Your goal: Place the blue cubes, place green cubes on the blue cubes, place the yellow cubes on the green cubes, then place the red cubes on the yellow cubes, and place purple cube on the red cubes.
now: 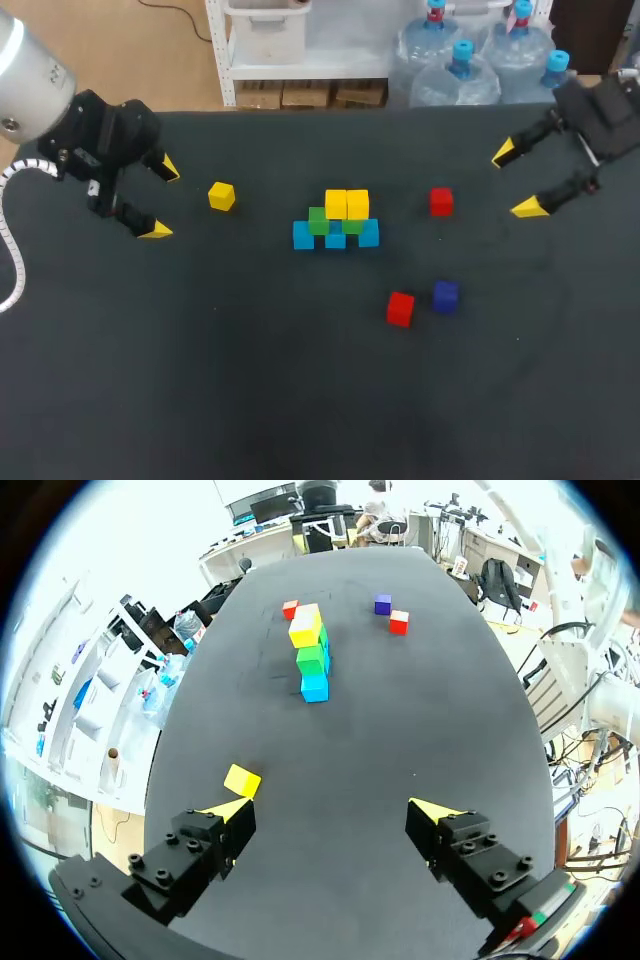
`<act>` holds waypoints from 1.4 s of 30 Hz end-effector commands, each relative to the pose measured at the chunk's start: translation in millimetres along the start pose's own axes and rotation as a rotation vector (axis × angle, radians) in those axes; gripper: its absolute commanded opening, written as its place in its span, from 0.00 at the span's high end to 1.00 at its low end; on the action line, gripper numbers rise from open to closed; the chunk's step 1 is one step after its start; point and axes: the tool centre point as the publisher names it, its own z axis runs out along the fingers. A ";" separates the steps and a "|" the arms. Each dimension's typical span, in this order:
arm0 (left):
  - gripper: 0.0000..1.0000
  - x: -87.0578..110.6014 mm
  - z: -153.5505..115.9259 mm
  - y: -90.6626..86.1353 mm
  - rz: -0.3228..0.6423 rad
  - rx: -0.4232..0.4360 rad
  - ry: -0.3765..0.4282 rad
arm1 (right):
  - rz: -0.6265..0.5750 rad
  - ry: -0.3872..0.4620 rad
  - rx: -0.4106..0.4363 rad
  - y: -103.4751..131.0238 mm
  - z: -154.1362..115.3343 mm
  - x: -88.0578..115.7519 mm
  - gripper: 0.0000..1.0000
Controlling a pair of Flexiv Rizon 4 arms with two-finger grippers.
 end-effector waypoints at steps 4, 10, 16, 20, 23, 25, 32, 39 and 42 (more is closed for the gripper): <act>0.00 1.5 0.3 -0.1 0.004 -0.001 -0.006 | 0.000 -0.027 0.010 3.6 -3.0 4.2 0.00; 0.00 1.5 0.3 -0.1 0.004 -0.001 -0.006 | 0.000 -0.027 0.010 3.6 -3.0 4.2 0.00; 0.00 4.4 1.5 7.4 0.086 0.014 -0.038 | 0.000 -0.027 0.010 3.6 -3.0 4.2 0.00; 0.00 5.5 3.0 14.4 0.239 0.074 -0.047 | 0.000 -0.027 0.010 3.6 -3.0 4.2 0.00; 0.00 8.1 4.2 22.0 0.308 0.101 -0.052 | 0.000 -0.027 0.010 3.6 -3.0 4.2 0.00; 0.00 10.2 6.7 27.7 0.336 0.117 -0.042 | 0.000 -0.027 0.010 3.6 -3.0 4.2 0.00; 0.00 12.5 25.5 48.4 0.378 0.150 -0.058 | 0.000 -0.027 0.010 3.6 -3.0 4.2 0.00; 0.00 11.5 47.8 65.7 0.394 0.164 -0.011 | 0.000 -0.027 0.010 3.6 -3.0 4.2 0.00; 0.00 11.1 58.8 74.0 0.396 0.166 0.023 | 0.000 -0.027 0.010 3.6 -3.0 4.2 0.00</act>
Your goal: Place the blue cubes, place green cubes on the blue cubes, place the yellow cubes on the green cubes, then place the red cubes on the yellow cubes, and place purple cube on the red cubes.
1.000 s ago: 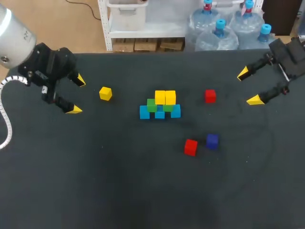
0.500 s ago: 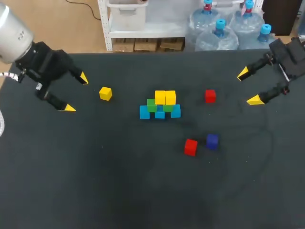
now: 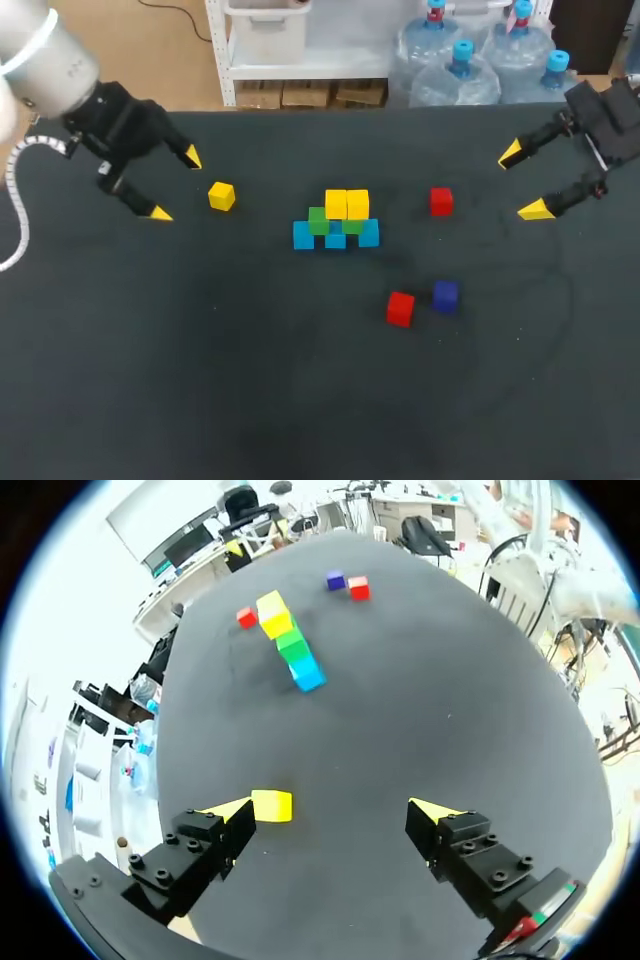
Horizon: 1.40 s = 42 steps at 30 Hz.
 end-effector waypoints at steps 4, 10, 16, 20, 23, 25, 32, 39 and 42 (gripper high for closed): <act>0.00 6.5 23.6 27.8 -0.015 0.080 0.032 | -0.001 -0.001 0.001 0.0 0.5 0.3 0.00; 0.00 8.1 33.6 36.5 -0.014 0.084 0.040 | -0.001 -0.001 0.001 0.0 0.5 0.3 0.00; 0.00 9.2 42.7 40.0 -0.020 0.090 0.031 | -0.001 -0.001 0.001 0.0 0.5 0.3 0.00; 0.00 11.0 48.3 42.1 -0.024 0.091 0.032 | -0.001 -0.001 0.001 0.0 0.5 0.3 0.00; 0.00 13.2 51.6 44.1 -0.034 0.093 0.034 | -0.001 -0.001 0.001 0.0 0.5 0.3 0.00; 0.00 15.4 54.0 45.4 -0.037 0.094 0.034 | -0.001 -0.001 0.001 0.0 0.5 0.3 0.00; 0.00 27.9 68.7 49.9 -0.065 0.111 0.054 | -0.001 -0.001 0.001 0.0 0.5 0.3 0.00; 0.00 33.6 75.2 59.9 -0.069 0.112 0.060 | -0.001 -0.001 0.001 0.0 0.5 0.3 0.00; 0.00 33.8 76.9 63.3 -0.068 0.113 0.062 | -0.001 -0.001 0.001 0.0 0.5 0.3 0.00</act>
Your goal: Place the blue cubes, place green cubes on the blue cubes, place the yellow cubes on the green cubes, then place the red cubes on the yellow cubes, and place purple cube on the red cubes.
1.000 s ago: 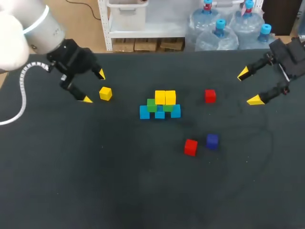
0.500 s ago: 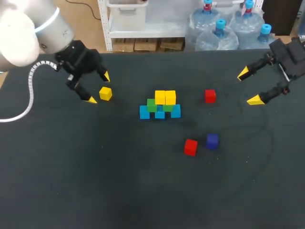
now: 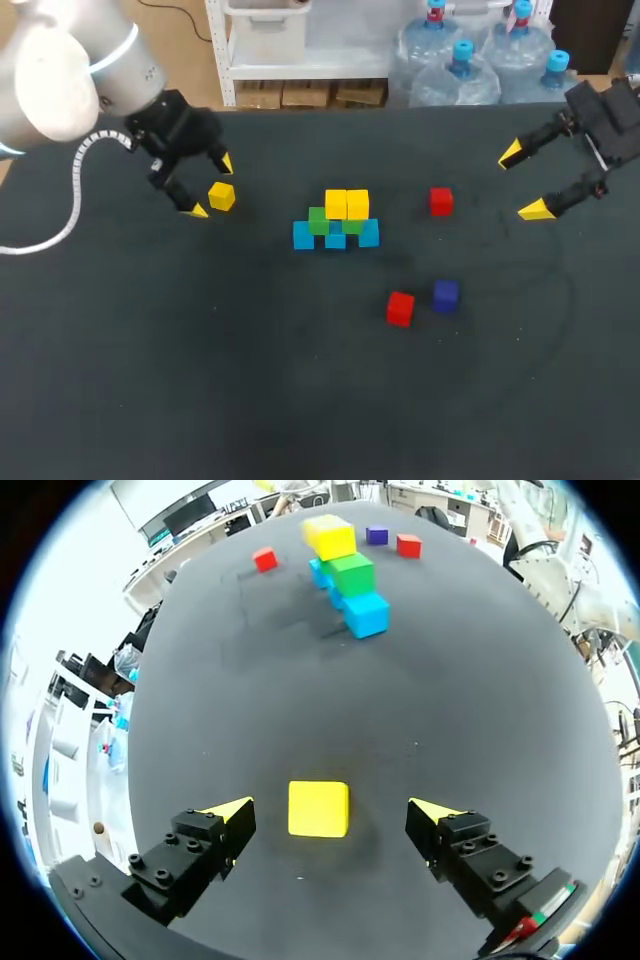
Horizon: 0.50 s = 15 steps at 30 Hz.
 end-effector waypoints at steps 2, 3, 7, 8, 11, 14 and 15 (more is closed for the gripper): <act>0.00 0.9 4.1 12.2 0.002 0.030 0.002 | -0.001 -0.001 0.001 -0.2 0.7 0.4 0.00; 0.00 1.0 4.9 13.0 0.002 0.031 0.002 | -0.001 -0.001 0.001 -0.2 0.7 0.4 0.00; 0.00 2.1 8.1 16.0 0.004 0.042 0.003 | -0.001 -0.001 0.001 -0.2 0.7 0.4 0.00; 0.00 2.3 8.5 16.6 0.004 0.044 0.004 | -0.001 -0.001 0.001 -0.2 0.7 0.4 0.00; 0.00 2.6 7.6 18.3 0.002 0.045 0.006 | -0.001 -0.001 0.001 -0.2 0.7 0.4 0.00; 0.00 3.0 7.4 18.8 -0.001 0.048 0.008 | -0.001 -0.001 0.001 -0.2 0.7 0.4 0.00; 0.00 3.0 7.3 18.9 -0.002 0.050 0.009 | -0.001 -0.001 0.001 -0.2 0.7 0.4 0.00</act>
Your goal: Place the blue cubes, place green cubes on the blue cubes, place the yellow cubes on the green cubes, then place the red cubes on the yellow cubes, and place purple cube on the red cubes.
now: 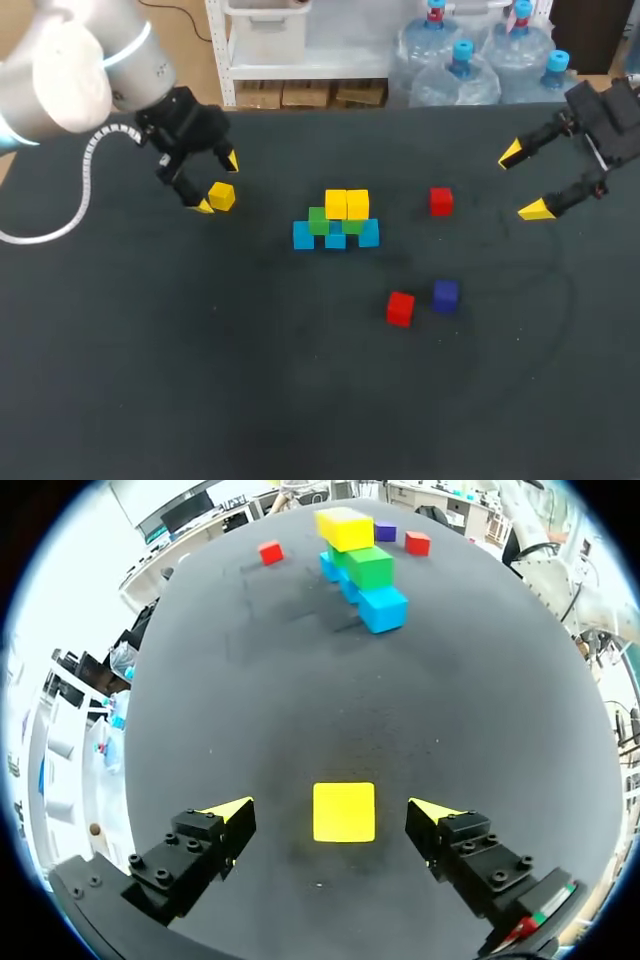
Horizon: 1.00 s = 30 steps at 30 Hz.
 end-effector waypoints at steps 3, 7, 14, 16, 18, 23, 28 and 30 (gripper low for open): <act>0.16 1.6 -0.4 6.3 -0.005 0.026 0.007 | -0.001 -0.001 0.001 -0.2 0.7 0.3 0.00; 0.56 2.0 0.6 5.3 -0.007 0.033 0.013 | -0.001 -0.001 0.001 -0.2 0.7 0.3 0.00; 1.00 -0.2 1.9 2.1 -0.003 0.036 0.023 | -0.001 -0.001 0.001 -0.2 0.7 0.3 0.00; 1.00 -0.7 2.0 1.3 -0.004 0.034 0.024 | -0.001 -0.001 0.001 -0.2 0.7 0.3 0.00; 1.00 -1.3 1.5 0.3 -0.004 0.031 0.022 | -0.001 -0.001 0.001 -0.2 0.7 0.3 0.00; 1.00 -4.8 -3.7 -3.2 -0.017 0.018 0.016 | -0.001 -0.001 0.001 -0.2 0.7 0.3 0.00; 1.00 -16.1 -17.7 -13.1 -0.069 0.002 0.011 | -0.001 -0.001 0.001 -0.2 0.7 0.3 0.00; 1.00 -23.7 -25.7 -19.6 -0.094 -0.002 0.013 | -0.001 -0.001 0.001 -0.2 0.7 0.3 0.00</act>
